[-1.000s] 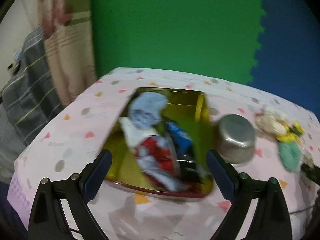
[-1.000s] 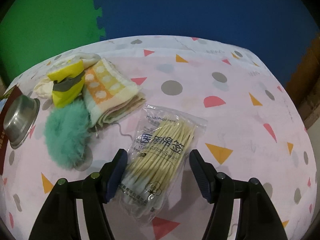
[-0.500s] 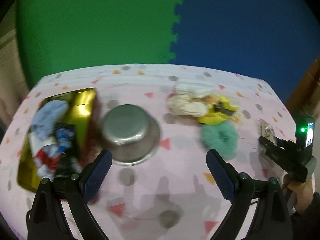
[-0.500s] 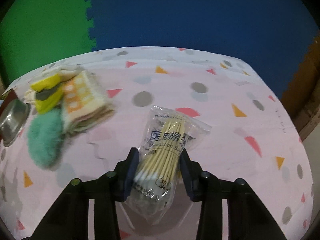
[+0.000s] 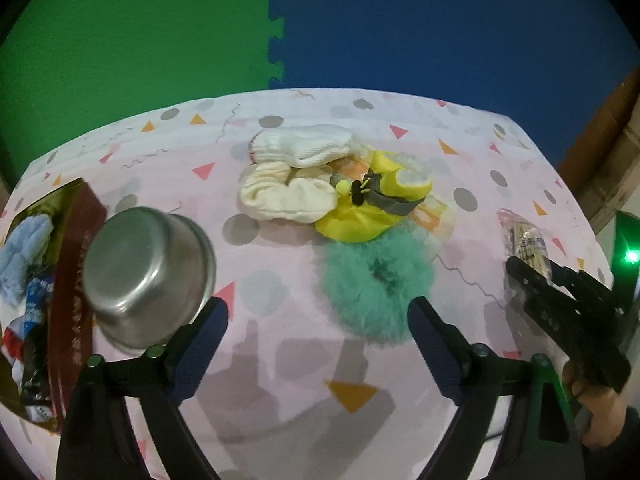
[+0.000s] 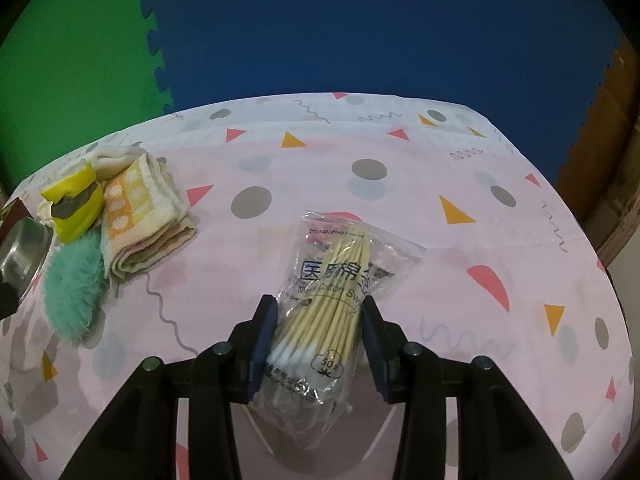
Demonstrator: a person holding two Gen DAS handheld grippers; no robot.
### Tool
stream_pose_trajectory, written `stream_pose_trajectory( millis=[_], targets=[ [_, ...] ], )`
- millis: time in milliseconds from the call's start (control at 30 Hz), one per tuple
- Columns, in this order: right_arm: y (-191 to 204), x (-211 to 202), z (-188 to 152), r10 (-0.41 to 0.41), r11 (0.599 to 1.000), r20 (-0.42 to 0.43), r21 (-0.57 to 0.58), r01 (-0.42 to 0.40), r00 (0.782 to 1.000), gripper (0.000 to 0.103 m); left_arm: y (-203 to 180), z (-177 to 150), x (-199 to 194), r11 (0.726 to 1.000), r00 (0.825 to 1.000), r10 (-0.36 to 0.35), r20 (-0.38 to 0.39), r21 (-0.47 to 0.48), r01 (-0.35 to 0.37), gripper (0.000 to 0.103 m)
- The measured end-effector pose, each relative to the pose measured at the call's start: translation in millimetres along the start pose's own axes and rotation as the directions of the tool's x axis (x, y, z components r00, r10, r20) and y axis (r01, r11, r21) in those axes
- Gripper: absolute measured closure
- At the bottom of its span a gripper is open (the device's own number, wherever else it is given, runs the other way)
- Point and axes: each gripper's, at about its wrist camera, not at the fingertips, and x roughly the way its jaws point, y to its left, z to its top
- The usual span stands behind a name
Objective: Organize soft objects
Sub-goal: 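Grasp the green fluffy scrunchie with the left gripper while the right holds the swab bag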
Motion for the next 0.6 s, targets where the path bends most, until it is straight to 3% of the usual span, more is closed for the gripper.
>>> stream_pose_trajectory(
  millis=[200,333,533,567,600],
  targets=[
    [3.9,-0.4,-0.2,0.004,1.000,-0.001,0.005,-0.004,1.000,0.059,-0.2,10.2,26.1,0.999,0.997,-0.030,-0.071,-0.042,0.027,0.045],
    [3.7,-0.4,-0.2,0.006,1.000,-0.001,0.006,-0.006,1.000,0.059,-0.5,11.2,39.0,0.996,0.993,-0.063,-0.103,-0.063,0.056,0.046],
    [3.5,0.1,-0.1,0.009,1.000,-0.001,0.009,-0.009,1.000,0.059,-9.6,14.3,53.5,0.997,0.990,-0.081,-0.116,-0.028,0.078,0.063],
    [3.3,0.1,-0.1,0.010,1.000,-0.001,0.010,-0.010,1.000,0.059,-10.8,14.4,53.3,0.997,0.991,-0.080,-0.112,-0.019,0.078,0.070],
    [4.1,0.2,0.0,0.010,1.000,-0.001,0.010,-0.010,1.000,0.059,-12.0,14.3,53.2,0.997,0.990,-0.080,-0.113,-0.007,0.080,0.082]
  ],
)
